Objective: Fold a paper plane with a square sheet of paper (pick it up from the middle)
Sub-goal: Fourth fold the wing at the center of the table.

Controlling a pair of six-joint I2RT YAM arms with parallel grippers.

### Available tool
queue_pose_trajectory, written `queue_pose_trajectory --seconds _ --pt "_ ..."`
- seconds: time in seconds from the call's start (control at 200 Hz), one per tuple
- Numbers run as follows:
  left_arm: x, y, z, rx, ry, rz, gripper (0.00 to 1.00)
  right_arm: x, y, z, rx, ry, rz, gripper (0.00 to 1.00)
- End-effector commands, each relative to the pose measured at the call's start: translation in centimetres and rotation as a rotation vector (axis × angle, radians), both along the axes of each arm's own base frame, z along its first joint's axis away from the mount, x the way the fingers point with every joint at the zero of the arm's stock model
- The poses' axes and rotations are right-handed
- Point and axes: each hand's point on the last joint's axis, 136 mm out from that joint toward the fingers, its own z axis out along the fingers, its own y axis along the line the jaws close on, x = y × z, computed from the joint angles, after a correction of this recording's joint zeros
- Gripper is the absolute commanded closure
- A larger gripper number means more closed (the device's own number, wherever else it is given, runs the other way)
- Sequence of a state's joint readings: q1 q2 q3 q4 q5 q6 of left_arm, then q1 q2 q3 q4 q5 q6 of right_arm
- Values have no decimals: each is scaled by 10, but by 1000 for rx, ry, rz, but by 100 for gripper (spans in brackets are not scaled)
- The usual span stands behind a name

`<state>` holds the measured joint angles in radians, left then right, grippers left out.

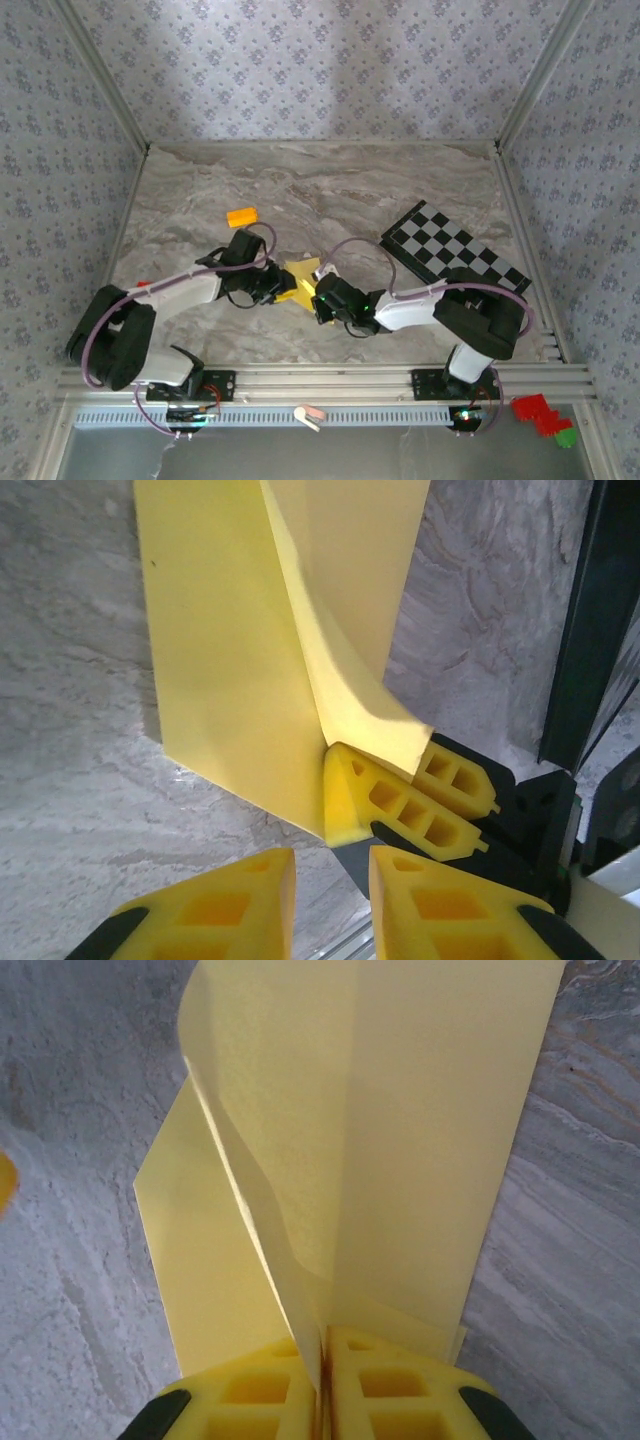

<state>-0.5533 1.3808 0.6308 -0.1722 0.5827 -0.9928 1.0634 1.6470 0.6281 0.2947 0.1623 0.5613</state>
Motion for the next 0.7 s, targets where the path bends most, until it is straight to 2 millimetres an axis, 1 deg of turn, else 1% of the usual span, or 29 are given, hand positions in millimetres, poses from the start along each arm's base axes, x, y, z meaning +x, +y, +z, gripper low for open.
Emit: queue_pose_trajectory --seconds 0.0,0.13,0.28,0.47,0.55,0.695 --pt "9 -13 4 -30 -30 -20 74 -13 -11 -19 0 99 -15 88" --pt "16 -22 5 -42 -52 -38 73 -13 -14 -20 21 118 -47 88" --pt "24 -30 10 -58 -78 -59 73 -13 -16 -22 19 121 -54 87" --pt "30 -39 6 -58 -76 -79 74 -13 -17 -23 19 120 -56 87" --pt "31 -44 3 -60 -69 -90 76 -13 -16 -22 20 121 -53 87" --pt "36 -50 3 -72 -68 -97 77 -13 -16 -22 19 121 -46 87"
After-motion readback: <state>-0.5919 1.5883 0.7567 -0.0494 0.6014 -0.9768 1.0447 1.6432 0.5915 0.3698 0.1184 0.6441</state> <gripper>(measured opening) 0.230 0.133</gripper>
